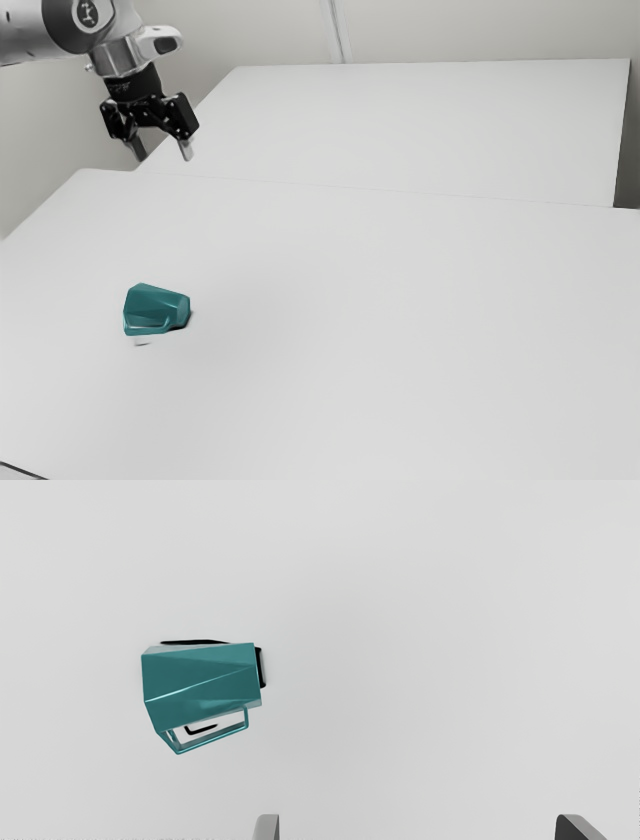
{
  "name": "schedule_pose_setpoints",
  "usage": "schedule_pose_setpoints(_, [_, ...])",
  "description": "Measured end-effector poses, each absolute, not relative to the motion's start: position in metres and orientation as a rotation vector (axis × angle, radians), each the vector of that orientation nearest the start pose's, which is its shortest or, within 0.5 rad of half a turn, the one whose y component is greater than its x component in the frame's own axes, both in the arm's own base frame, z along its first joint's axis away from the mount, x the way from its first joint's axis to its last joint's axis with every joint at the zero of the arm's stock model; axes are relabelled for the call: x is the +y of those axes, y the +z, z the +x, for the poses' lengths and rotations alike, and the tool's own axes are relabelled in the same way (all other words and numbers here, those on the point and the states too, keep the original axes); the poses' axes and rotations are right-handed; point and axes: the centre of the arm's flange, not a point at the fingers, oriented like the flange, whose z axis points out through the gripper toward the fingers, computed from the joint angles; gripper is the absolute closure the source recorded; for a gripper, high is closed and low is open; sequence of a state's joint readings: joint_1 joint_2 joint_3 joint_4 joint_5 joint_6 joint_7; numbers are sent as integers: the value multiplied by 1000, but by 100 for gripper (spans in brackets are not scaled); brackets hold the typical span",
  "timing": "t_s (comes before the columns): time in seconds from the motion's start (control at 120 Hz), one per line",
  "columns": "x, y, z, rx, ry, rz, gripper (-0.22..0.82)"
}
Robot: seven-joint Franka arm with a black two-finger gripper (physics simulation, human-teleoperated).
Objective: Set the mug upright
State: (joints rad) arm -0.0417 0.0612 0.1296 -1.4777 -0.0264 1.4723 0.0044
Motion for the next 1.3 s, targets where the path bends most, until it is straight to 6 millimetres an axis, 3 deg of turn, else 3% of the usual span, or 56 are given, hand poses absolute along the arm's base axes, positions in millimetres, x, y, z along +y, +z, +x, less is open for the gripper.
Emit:
schedule_pose_setpoints(0.133, [39, 625, 562, -113, 111, -3165, 0])
schedule_pose_setpoints(0.208, [51, 626, 560, -147, 115, -3170, 0])
schedule_pose_setpoints(0.283, [80, 624, 556, -239, 137, -3198, 0])
schedule_pose_setpoints(0.433, [165, 613, 539, -522, 179, -3257, 0])
schedule_pose_setpoints(0.625, [216, 600, 521, -717, 215, -3306, 0])
schedule_pose_setpoints(0.717, [252, 578, 514, -852, 255, -3334, 0])
schedule_pose_setpoints(0.883, [295, 526, 507, -1015, 342, -3434, 0])
schedule_pose_setpoints(1.0, [311, 504, 498, -1045, 352, -3518, 0])
schedule_pose_setpoints(1.3, [341, 420, 475, -1112, 405, -3690, 0])
